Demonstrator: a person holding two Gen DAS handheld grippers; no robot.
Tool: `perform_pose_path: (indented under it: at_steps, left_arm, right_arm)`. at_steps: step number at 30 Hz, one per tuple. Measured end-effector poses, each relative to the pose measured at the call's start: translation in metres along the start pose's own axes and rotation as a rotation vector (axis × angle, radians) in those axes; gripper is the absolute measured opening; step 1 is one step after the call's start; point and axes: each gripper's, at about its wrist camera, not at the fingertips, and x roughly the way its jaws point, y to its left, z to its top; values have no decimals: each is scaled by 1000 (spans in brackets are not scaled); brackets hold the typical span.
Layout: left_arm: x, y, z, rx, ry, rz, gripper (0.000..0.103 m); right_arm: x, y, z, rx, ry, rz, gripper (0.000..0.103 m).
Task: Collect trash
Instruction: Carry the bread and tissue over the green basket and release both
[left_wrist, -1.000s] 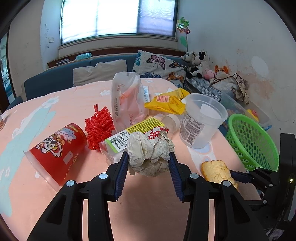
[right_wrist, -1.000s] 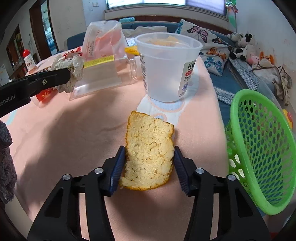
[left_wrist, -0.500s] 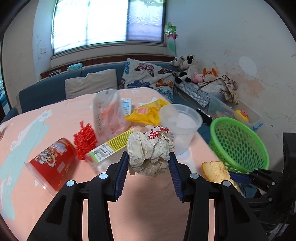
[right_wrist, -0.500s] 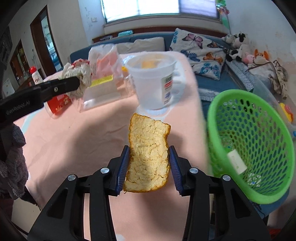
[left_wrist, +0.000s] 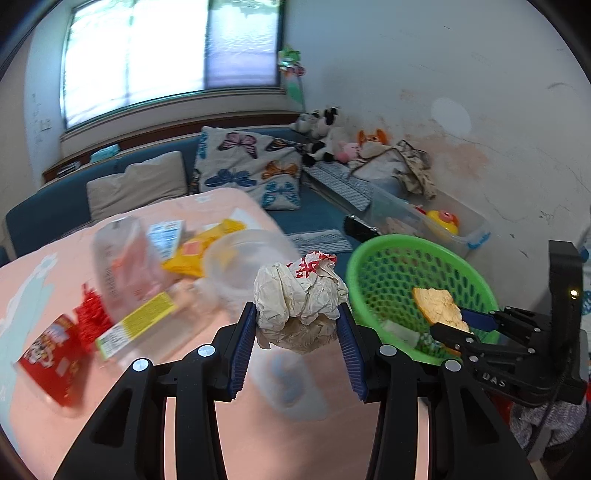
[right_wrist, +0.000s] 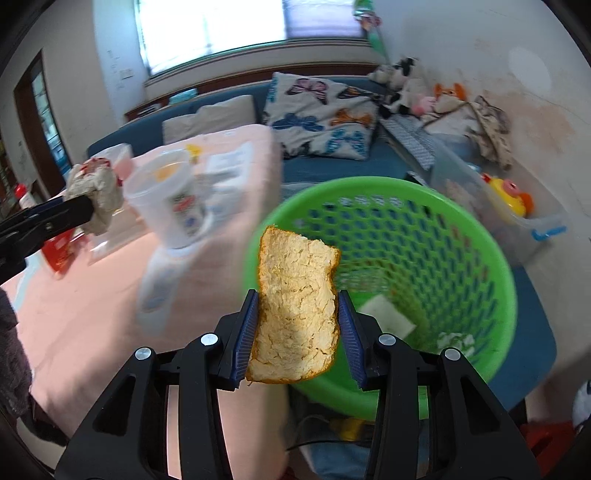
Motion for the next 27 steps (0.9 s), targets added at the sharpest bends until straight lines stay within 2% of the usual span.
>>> perform_pose_path:
  at_steps: [6, 17, 27]
  left_arm:
    - [18, -34, 9, 42, 23, -38, 43]
    - [52, -73, 12, 94, 78, -81, 43]
    - [78, -99, 12, 119, 116, -116, 45]
  right_arm:
    - [4, -32, -6, 50, 11, -32, 43]
    - [10, -61, -14, 88, 37, -53, 49]
    - [-7, -78, -17, 108, 7, -80, 61]
